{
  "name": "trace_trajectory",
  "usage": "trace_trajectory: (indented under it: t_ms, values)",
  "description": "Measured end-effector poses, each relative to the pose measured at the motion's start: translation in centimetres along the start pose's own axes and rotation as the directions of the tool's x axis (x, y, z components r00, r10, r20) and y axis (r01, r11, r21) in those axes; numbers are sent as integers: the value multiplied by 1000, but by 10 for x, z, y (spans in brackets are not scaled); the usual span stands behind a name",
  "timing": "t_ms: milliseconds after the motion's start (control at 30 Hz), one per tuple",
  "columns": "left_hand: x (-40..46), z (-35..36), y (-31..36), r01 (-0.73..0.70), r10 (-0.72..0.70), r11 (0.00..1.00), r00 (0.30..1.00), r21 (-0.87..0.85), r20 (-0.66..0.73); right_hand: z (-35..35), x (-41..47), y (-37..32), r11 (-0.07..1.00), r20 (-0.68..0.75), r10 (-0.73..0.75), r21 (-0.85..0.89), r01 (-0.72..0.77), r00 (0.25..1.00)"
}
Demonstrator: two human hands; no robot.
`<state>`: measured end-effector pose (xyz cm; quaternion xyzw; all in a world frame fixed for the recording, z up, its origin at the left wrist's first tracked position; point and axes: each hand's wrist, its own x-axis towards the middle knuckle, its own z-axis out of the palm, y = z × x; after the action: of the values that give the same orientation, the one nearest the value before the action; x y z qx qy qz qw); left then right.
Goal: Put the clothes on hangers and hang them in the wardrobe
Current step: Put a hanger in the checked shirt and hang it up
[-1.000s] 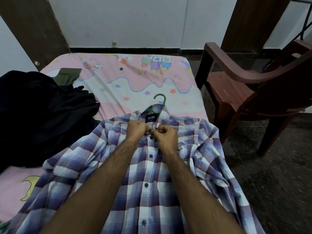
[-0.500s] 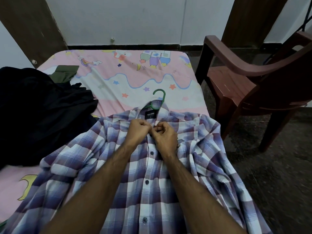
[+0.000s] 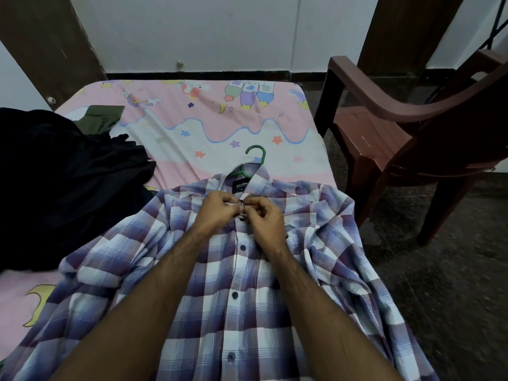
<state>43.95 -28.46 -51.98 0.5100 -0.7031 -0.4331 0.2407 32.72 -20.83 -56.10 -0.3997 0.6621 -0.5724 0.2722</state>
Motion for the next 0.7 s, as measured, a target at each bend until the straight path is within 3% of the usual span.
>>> trace_trajectory:
  t_ms: [233,500,700]
  values:
    - [5,3,-11,-21,21,1000,999,-18,25,3,4,3,999,-75,-18,-28,16,997]
    - [17,-9,-4,113,-90,981,985,-156,148,9,11,4,989,-72,1,-150,-11,997]
    - [18,4,-10,47,-51,998,995,52,82,7,16,0,986,-26,54,-158,-58,998]
